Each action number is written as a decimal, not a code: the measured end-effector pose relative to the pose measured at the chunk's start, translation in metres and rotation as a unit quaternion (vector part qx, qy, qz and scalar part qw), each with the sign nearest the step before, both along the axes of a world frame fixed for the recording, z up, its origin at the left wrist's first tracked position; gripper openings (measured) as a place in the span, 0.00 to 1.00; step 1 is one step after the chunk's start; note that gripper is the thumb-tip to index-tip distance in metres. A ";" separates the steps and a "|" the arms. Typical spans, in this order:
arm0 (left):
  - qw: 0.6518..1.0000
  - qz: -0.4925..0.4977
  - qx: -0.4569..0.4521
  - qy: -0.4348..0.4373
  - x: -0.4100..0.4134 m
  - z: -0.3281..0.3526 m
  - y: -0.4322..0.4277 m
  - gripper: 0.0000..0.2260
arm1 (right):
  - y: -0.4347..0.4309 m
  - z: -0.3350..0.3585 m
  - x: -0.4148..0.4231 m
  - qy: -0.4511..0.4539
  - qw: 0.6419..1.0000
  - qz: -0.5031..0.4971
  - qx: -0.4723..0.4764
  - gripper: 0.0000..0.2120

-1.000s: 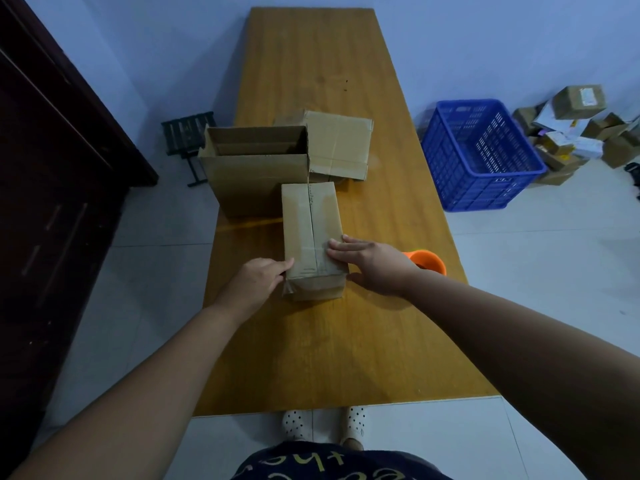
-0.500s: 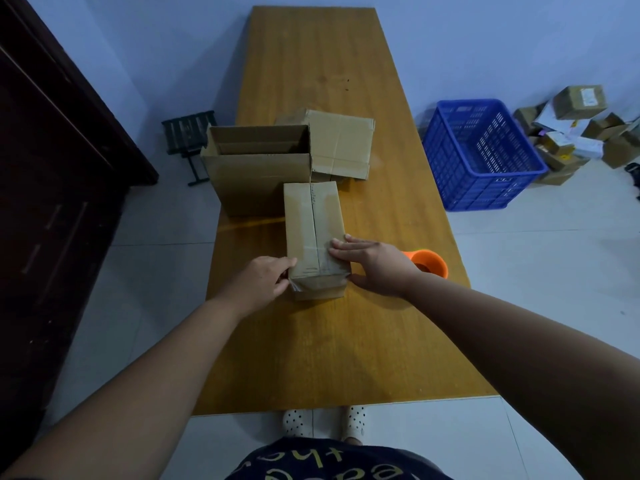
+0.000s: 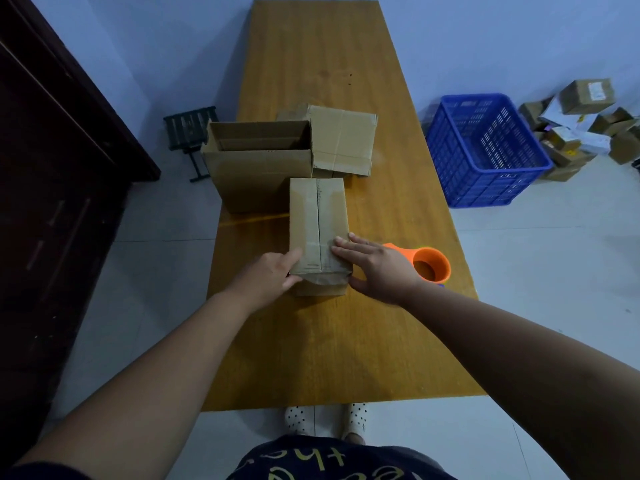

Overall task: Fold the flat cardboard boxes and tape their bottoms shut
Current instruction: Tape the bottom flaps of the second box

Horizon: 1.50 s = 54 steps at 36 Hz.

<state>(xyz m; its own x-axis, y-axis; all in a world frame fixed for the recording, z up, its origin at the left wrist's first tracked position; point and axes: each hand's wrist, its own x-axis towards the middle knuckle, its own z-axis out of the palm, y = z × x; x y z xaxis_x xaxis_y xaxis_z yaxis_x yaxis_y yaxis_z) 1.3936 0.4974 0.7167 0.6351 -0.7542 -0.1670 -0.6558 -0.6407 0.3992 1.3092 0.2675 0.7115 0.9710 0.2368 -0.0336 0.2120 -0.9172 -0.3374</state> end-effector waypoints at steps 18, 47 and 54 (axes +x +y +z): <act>0.996 0.036 -0.063 -0.052 -0.015 -0.010 0.001 0.13 | 0.005 -0.017 -0.004 -0.096 0.995 -0.002 0.016 0.27; 0.995 0.088 -0.047 -0.002 -0.010 0.004 -0.007 0.17 | 0.001 0.011 0.002 0.042 0.999 -0.003 0.009 0.28; 0.996 0.076 -0.016 -0.041 -0.011 0.008 -0.025 0.20 | 0.010 0.012 0.002 0.010 0.998 -0.037 0.046 0.19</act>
<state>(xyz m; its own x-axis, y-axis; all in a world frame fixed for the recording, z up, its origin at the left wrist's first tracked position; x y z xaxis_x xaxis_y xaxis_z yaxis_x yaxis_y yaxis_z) 1.3826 0.4729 0.7245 0.7528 -0.6524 -0.0879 -0.5835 -0.7231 0.3697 1.3112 0.2773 0.7231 0.9852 0.1680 -0.0342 0.1379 -0.8949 -0.4243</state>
